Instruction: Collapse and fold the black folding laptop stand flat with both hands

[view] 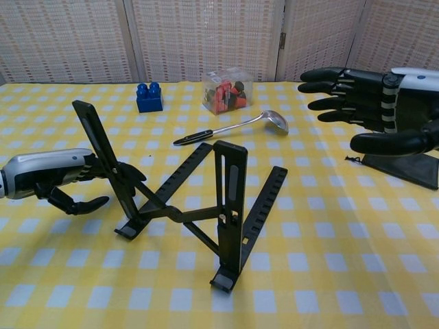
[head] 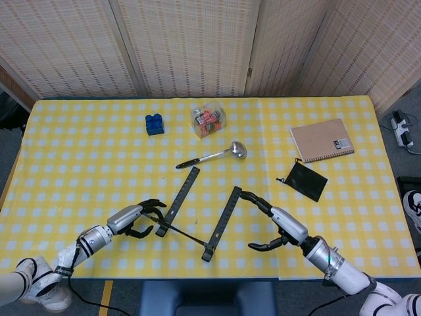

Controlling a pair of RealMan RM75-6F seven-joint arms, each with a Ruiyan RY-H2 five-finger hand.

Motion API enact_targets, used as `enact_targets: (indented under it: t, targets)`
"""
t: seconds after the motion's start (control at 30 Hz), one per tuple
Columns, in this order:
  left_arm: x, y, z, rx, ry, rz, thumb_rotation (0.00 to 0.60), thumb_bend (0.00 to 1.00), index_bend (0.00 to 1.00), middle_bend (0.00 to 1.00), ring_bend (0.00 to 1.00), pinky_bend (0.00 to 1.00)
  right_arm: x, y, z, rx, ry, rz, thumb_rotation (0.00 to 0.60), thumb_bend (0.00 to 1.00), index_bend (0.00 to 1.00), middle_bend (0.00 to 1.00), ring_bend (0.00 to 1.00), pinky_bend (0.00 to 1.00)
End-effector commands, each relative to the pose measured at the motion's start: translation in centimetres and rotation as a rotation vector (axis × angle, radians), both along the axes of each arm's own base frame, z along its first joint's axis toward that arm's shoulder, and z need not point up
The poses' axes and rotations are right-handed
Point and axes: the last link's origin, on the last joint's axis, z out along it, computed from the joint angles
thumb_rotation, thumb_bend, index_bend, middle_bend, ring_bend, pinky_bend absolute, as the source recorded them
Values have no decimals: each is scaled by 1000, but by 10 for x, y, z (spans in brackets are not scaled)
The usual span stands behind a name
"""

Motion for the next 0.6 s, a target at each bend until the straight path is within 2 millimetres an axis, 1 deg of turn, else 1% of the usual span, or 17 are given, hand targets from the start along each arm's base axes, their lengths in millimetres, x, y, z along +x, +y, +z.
enact_targets:
  t: [0.03,0.4,0.6]
  targets:
    - [0,0,0,1,0,2,600,589,412,163,63,109,-1,0,-1,5,0,-3,458,253,0,0,22,0]
    - [-2,-1,-1,5,-1,8,600,588,430,173,70,113,-3,0,-2,16,-1,-3,457,253,0,0,17,0]
    - [-3,-2,-2,3,-2,8,600,589,485,196,88,114,-4,0,-3,20,-7,-14,457,254,0,0,15,0]
